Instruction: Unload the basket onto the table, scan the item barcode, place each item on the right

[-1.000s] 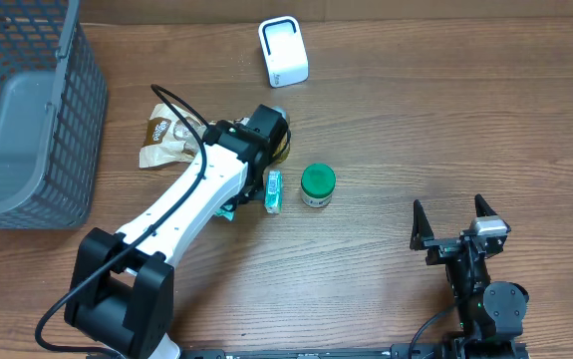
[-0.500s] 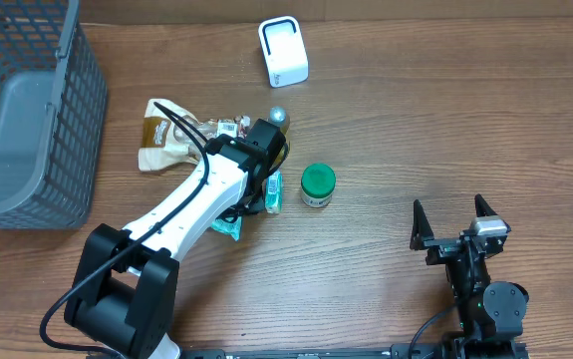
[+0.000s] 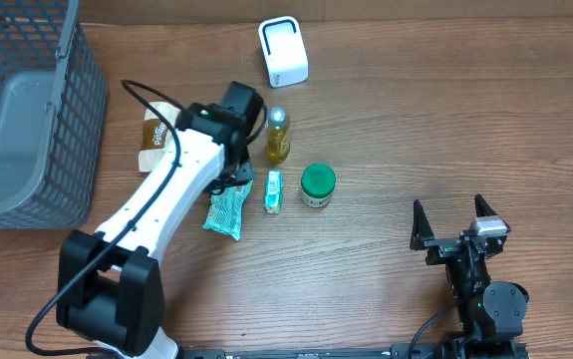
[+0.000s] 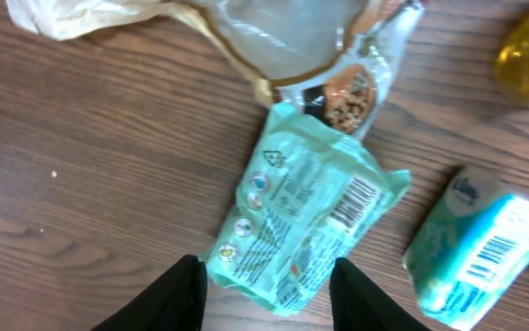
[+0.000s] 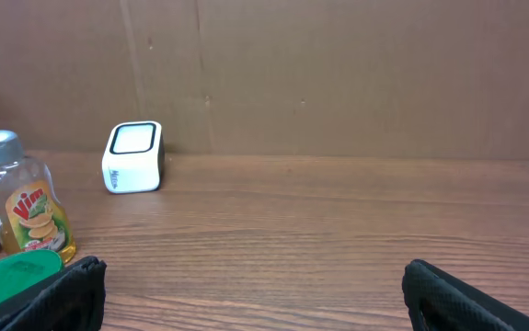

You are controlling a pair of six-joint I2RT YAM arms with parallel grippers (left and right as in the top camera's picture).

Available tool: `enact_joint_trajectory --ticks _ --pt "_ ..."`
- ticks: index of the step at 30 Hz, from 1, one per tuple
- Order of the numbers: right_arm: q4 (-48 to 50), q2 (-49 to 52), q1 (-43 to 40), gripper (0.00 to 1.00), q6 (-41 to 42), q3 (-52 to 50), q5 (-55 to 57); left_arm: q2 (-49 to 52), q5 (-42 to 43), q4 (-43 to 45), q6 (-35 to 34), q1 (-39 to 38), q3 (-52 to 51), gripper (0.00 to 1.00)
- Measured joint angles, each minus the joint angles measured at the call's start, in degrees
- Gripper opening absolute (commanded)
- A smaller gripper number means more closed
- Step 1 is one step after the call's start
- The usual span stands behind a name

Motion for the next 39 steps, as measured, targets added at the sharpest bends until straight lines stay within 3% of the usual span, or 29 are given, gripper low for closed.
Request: enact_joint_trajectory --ticks 1,12,19,26,28,35,39 --pt "0.0 0.0 0.0 1.0 0.0 0.0 0.0 0.0 0.7 -0.1 0.0 0.4 0.0 0.26" --pt "0.0 0.0 0.0 1.0 0.0 0.0 0.0 0.0 8.4 3.3 5.9 1.0 -7.7 0.24" --pt "0.0 0.0 0.0 1.0 0.0 0.0 0.0 0.0 9.1 12.6 11.1 1.0 -14.6 0.35" --pt "0.0 0.0 0.0 1.0 0.0 0.0 0.0 -0.4 9.1 16.0 12.3 1.0 -20.3 0.4" --pt "0.0 0.0 0.0 1.0 0.0 0.0 0.0 -1.2 9.0 17.0 12.5 1.0 -21.3 0.28" --pt "0.0 0.0 0.0 1.0 0.0 0.0 0.0 -1.7 10.1 16.2 13.6 1.0 -22.0 0.28" --pt "0.0 0.0 0.0 1.0 0.0 0.0 0.0 -1.2 11.7 10.4 13.8 1.0 -19.1 0.32"
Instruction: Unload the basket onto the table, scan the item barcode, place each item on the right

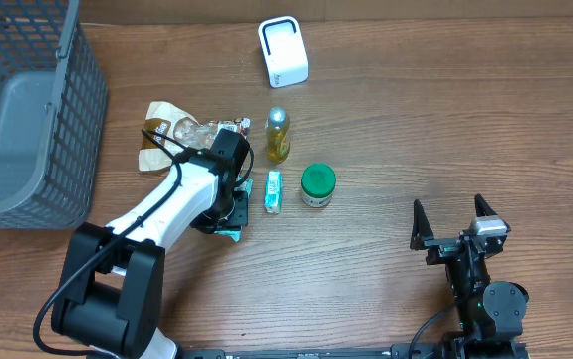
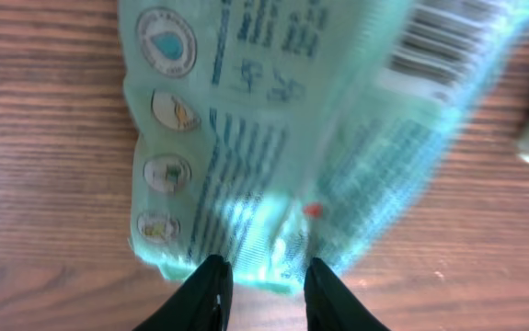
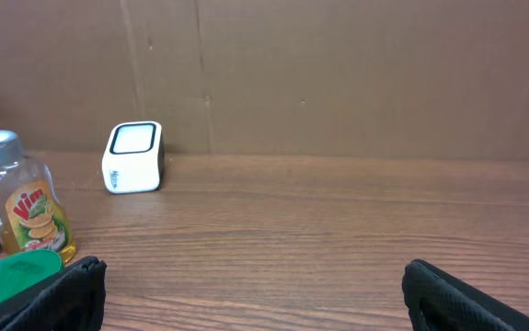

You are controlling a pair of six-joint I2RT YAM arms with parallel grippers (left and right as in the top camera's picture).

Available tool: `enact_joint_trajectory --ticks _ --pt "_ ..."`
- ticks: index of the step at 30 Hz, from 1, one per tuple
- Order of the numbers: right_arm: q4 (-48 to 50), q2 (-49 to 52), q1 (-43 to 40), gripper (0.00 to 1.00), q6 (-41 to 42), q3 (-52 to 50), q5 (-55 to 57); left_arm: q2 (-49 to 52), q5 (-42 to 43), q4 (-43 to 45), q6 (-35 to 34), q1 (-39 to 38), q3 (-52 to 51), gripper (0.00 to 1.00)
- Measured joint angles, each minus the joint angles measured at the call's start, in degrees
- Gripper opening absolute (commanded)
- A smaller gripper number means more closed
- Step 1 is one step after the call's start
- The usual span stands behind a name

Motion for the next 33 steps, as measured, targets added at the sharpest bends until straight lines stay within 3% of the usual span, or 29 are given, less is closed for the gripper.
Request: enact_joint_trajectory --ticks 6,11,33 --pt "0.0 0.0 0.0 1.0 0.0 0.0 0.0 0.2 0.8 -4.6 1.3 0.0 10.2 0.37" --pt "0.0 0.0 0.0 1.0 0.0 0.0 0.0 0.2 0.3 -2.7 1.5 0.0 11.1 0.38" --pt "0.0 0.0 0.0 1.0 0.0 0.0 0.0 0.2 -3.0 14.5 1.5 0.1 -3.0 0.49"
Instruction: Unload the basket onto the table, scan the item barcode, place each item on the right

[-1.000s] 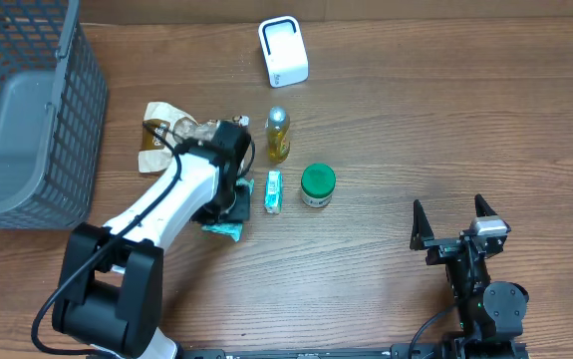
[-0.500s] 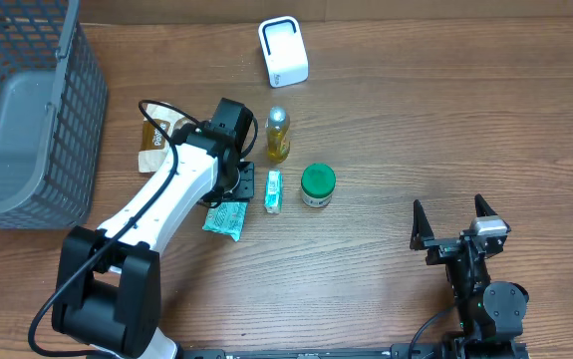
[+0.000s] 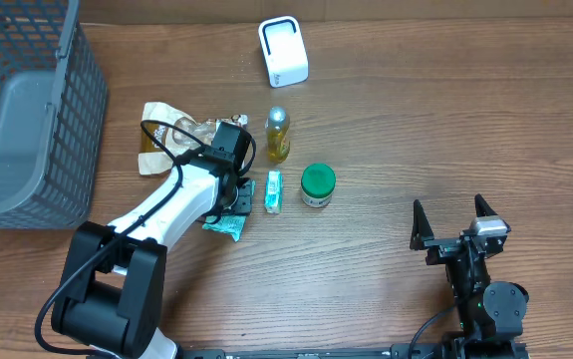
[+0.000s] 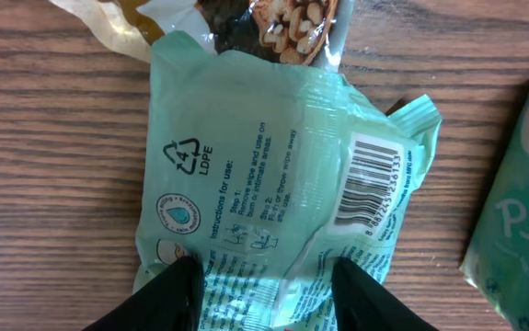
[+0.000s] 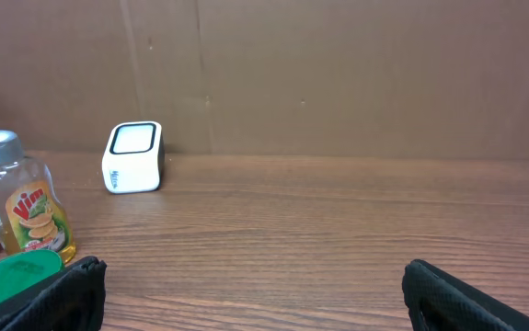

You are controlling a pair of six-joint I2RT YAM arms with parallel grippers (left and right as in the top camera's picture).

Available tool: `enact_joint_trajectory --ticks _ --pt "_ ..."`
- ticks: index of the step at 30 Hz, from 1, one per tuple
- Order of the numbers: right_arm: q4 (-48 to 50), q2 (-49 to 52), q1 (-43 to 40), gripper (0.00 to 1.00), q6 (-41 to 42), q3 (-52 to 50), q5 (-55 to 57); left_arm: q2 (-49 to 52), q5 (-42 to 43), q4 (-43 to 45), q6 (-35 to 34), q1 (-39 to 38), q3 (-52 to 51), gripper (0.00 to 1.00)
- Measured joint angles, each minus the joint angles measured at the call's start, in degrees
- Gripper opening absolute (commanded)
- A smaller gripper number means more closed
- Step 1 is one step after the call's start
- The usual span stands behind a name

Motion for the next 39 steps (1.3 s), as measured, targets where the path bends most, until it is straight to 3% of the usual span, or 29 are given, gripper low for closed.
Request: enact_joint_trajectory --ticks 5,16,23,39 --pt "0.0 0.0 0.0 1.0 0.0 0.0 0.0 -0.3 -0.1 0.0 0.0 0.0 -0.4 0.5" --pt "0.0 0.0 0.0 1.0 0.0 0.0 0.0 -0.7 -0.1 -8.9 0.0 0.0 3.9 0.5" --pt "0.0 0.0 0.0 1.0 0.0 0.0 0.0 -1.6 -0.2 -15.7 0.2 0.0 4.8 0.29" --pt "0.0 0.0 0.0 1.0 0.0 0.0 0.0 -1.6 -1.9 -12.5 -0.1 0.0 -0.2 0.39"
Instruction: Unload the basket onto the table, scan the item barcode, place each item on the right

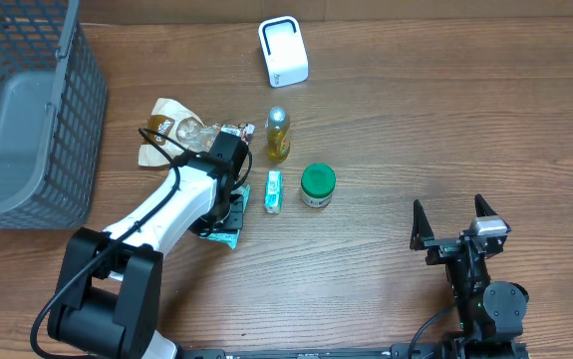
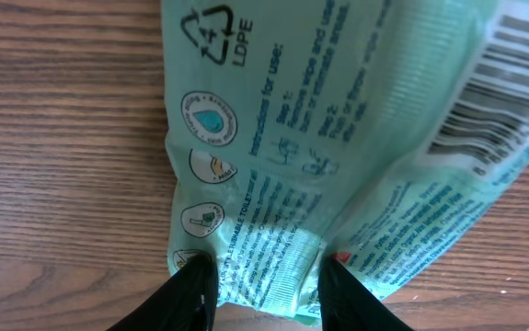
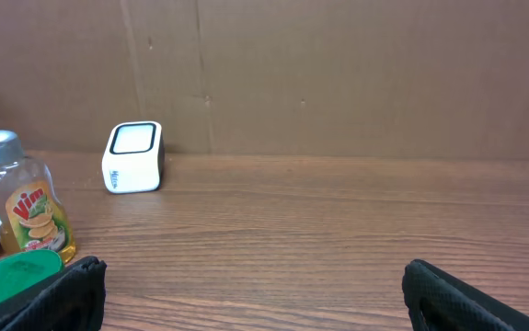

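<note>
The mint-green wipes packet (image 2: 319,138) lies flat on the wooden table (image 1: 416,120), its barcode facing up at the upper right of the left wrist view. My left gripper (image 2: 264,294) is low over the packet's near end. Its black fingers (image 2: 195,290) straddle that end and touch the wrapper, with a wide gap between them. From overhead the packet (image 1: 218,227) is mostly covered by the left gripper (image 1: 228,204). The white scanner (image 1: 283,52) stands at the back of the table. My right gripper (image 3: 255,294) rests open near the front right, holding nothing.
A yellow bottle (image 1: 278,136), a green-lidded jar (image 1: 317,184) and a small tissue pack (image 1: 273,191) stand just right of the packet. A clear snack bag (image 1: 171,135) lies behind it. A grey wire basket (image 1: 27,110) fills the far left.
The left gripper has come lower over the packet's near end, and its fingers stand closer together against the wrapper. The packet now fills the wrist view. The right arm has not moved.
The left gripper first hovered open above the packet's near end. Then it was down on that end with narrowed fingers. Then it was higher with the fingers wide again. Now it is low over the same end. The packet has barely shifted on the table.
</note>
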You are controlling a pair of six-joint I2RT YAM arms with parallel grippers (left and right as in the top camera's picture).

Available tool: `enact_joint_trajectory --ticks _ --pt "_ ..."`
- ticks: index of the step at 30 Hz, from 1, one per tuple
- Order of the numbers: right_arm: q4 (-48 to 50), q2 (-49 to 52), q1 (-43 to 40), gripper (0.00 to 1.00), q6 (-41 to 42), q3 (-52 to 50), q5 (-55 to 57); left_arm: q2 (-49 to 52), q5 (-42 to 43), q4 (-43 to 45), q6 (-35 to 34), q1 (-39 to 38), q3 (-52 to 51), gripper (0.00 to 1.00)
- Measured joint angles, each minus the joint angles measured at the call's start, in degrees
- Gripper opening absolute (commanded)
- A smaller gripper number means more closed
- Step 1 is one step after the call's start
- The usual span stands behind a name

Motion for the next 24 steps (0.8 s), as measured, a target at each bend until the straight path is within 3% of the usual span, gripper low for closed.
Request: enact_joint_trajectory --ticks 5,12,17,24 --pt "0.0 0.0 0.0 1.0 0.0 0.0 0.0 0.0 3.9 -0.8 0.0 0.2 -0.2 0.43" --pt "0.0 0.0 0.0 1.0 0.0 0.0 0.0 0.0 11.6 -5.3 0.0 0.2 0.2 0.4" --pt "0.0 0.0 0.0 1.0 0.0 0.0 0.0 0.0 10.7 -9.1 0.0 0.2 7.0 0.39" --pt "0.0 0.0 0.0 1.0 0.0 0.0 0.0 0.0 1.2 0.1 0.3 0.2 12.5 0.06"
